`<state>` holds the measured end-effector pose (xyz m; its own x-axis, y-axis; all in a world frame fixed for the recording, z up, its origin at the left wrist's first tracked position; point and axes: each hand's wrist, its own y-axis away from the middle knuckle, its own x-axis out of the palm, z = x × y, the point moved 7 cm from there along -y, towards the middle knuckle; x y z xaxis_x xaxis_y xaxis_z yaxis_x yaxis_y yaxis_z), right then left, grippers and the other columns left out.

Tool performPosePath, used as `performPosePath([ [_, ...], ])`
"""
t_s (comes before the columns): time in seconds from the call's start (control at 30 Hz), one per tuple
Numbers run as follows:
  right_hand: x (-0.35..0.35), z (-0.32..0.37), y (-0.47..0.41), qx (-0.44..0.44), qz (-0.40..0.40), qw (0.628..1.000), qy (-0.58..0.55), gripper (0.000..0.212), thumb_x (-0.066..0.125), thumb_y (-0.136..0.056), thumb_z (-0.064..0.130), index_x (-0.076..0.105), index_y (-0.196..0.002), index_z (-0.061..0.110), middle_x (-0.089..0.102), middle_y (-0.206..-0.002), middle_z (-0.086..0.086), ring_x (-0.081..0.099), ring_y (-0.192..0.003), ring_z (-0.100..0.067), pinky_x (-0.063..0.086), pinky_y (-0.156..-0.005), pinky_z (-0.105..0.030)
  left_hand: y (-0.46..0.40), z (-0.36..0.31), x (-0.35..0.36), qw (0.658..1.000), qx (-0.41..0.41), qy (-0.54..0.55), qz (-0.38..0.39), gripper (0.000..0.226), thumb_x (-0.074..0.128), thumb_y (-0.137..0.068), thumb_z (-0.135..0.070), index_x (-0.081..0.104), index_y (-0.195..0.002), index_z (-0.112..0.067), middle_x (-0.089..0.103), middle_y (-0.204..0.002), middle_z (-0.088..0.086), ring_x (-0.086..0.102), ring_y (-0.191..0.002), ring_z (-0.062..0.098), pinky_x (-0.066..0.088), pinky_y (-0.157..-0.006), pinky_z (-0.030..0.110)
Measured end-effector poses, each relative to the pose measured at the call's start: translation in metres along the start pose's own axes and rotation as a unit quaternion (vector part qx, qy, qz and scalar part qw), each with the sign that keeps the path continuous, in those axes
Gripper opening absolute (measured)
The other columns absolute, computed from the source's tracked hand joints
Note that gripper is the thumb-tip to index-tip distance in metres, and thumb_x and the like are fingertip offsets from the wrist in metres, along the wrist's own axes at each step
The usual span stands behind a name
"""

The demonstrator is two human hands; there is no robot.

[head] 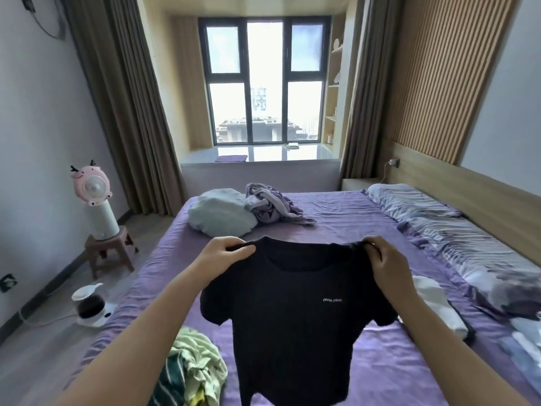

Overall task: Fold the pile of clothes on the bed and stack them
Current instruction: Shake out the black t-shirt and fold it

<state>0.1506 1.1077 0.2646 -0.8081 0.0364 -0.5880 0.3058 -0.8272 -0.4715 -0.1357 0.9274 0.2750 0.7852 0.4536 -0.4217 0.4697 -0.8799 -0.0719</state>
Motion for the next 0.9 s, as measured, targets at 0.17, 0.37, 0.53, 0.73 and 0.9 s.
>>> performPosePath([
  [0.17, -0.015, -0.014, 0.034, 0.012, -0.013, 0.998, 0.057, 0.022, 0.045, -0.100, 0.018, 0.061, -0.113, 0.010, 0.065, -0.107, -0.015, 0.060, -0.100, -0.033, 0.042, -0.075, -0.037, 0.013, 0.012, 0.020, 1.000, 0.014, 0.000, 0.020, 0.010, 0.064, -0.091, -0.023, 0.072, -0.086, -0.019, 0.069, -0.076, -0.006, 0.059, -0.069, 0.003, 0.047, -0.065, 0.015],
  [0.37, -0.028, -0.028, 0.058, -0.033, 0.018, 0.984, 0.172, 0.017, 0.057, -0.094, 0.020, 0.066, -0.105, 0.010, 0.069, -0.095, -0.014, 0.065, -0.086, -0.035, 0.047, -0.068, -0.040, 0.025, 0.027, 0.032, 0.998, 0.053, -0.037, -0.002, 0.003, 0.074, -0.083, -0.025, 0.075, -0.081, -0.024, 0.073, -0.078, -0.001, 0.066, -0.076, 0.013, 0.050, -0.075, 0.031],
  [0.53, -0.030, -0.043, 0.056, -0.038, 0.049, 0.977, 0.202, 0.017, 0.059, -0.093, 0.025, 0.064, -0.098, 0.010, 0.069, -0.085, -0.011, 0.065, -0.081, -0.034, 0.049, -0.065, -0.042, 0.017, 0.035, 0.047, 0.997, 0.050, -0.062, 0.015, 0.005, 0.073, -0.083, -0.030, 0.074, -0.078, -0.028, 0.072, -0.077, -0.003, 0.066, -0.076, 0.014, 0.051, -0.072, 0.029],
  [0.73, 0.008, -0.084, 0.020, -0.046, 0.197, 0.951, 0.233, 0.022, 0.055, -0.095, 0.033, 0.065, -0.101, 0.015, 0.067, -0.098, -0.004, 0.061, -0.098, -0.024, 0.044, -0.085, -0.033, -0.027, 0.074, 0.086, 0.992, -0.005, -0.121, 0.044, 0.015, 0.071, -0.085, -0.027, 0.067, -0.070, -0.025, 0.061, -0.066, -0.011, 0.053, -0.063, 0.002, 0.041, -0.060, 0.017],
  [0.9, 0.076, -0.160, 0.016, 0.082, 0.356, 0.923, 0.122, 0.024, 0.067, -0.087, 0.037, 0.062, -0.105, 0.021, 0.061, -0.095, 0.008, 0.058, -0.095, -0.012, 0.043, -0.083, -0.027, -0.060, 0.155, 0.148, 0.983, -0.101, -0.144, 0.056, 0.012, 0.069, -0.086, -0.027, 0.066, -0.075, -0.023, 0.061, -0.071, -0.010, 0.055, -0.068, 0.005, 0.038, -0.057, 0.011],
])
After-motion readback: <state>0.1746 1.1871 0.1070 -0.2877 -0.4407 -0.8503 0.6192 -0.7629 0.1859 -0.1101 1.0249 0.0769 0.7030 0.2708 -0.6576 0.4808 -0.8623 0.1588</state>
